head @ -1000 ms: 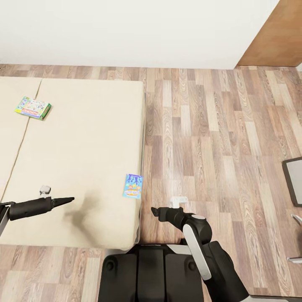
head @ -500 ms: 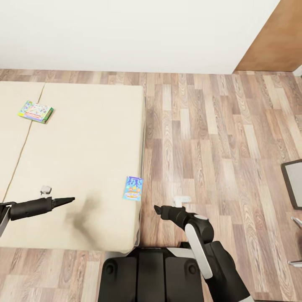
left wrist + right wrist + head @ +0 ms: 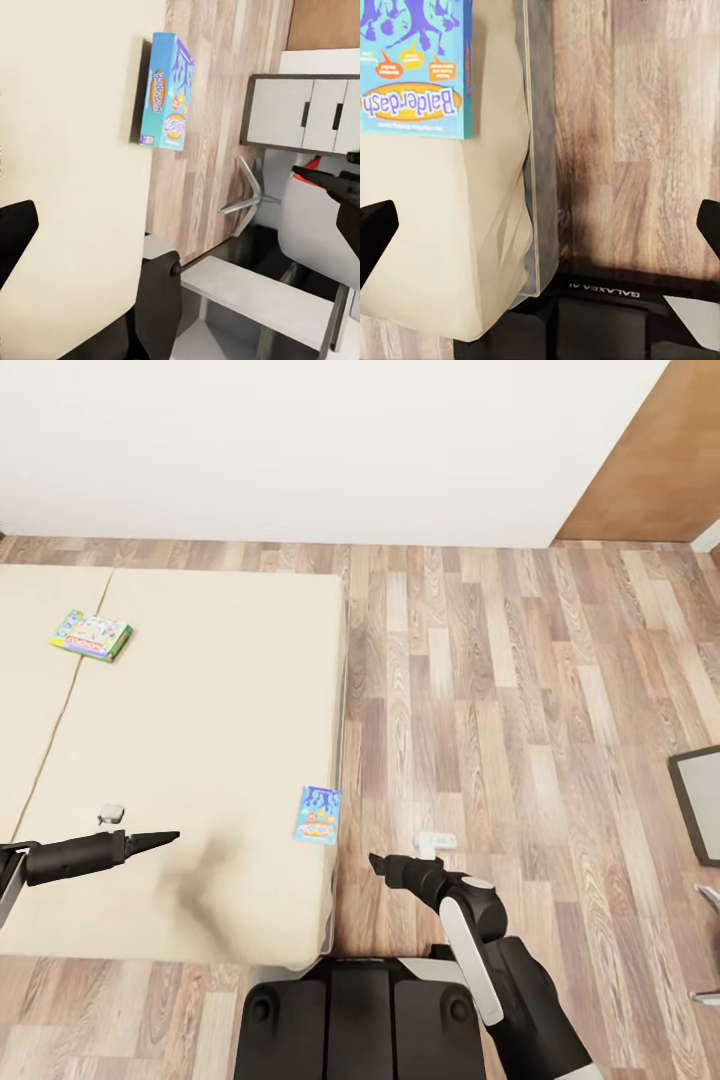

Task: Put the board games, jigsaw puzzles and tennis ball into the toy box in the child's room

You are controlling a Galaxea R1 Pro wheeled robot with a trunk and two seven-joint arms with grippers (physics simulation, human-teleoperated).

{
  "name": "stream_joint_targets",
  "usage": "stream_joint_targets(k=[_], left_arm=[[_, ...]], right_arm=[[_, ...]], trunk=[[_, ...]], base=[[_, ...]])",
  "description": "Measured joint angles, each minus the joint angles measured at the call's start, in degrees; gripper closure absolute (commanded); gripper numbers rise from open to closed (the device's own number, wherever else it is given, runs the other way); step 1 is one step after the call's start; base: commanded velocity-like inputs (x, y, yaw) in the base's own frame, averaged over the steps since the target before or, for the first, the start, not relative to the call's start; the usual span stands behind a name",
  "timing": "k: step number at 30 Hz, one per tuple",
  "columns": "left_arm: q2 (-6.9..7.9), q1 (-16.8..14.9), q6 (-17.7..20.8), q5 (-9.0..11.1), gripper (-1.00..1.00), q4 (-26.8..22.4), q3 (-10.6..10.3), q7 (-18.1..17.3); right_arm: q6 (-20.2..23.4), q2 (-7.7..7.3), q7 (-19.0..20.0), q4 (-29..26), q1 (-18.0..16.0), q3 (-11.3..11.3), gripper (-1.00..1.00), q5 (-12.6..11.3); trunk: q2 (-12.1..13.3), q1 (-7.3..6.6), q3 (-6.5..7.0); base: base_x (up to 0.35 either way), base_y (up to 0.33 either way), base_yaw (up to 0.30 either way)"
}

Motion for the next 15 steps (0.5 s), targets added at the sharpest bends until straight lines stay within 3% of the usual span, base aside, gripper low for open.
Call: stream_joint_targets(k=[7, 11, 15], left_arm=[[-0.02, 0.00, -0.23, -0.07, -1.00, 0.00, -0.04, 0.66], [-0.05, 0.00, -0.34, -0.08, -1.00, 0.00, -0.06, 0.88], [-0.08, 0.00, -0.44, -0.08, -1.00, 0.00, -0.11, 1.33]], right_arm=[[-3.86, -0.03, 0.07, 3.51, -0.02, -1.29, -1.00, -0.01], [-6.23, -0.46, 0.19, 7.88, -0.07, -4.39, -1.00, 0.01], [-8.01, -1.92, 1.54, 10.72, -0.09, -7.15, -1.00, -0.15]], trunk=[[0.00, 0.00, 0.67], [0.00, 0.00, 1.05], [0.00, 0.00, 1.43]], base=[[0.000, 0.000, 0.000], [0.000, 0.000, 0.000], [0.000, 0.000, 0.000]])
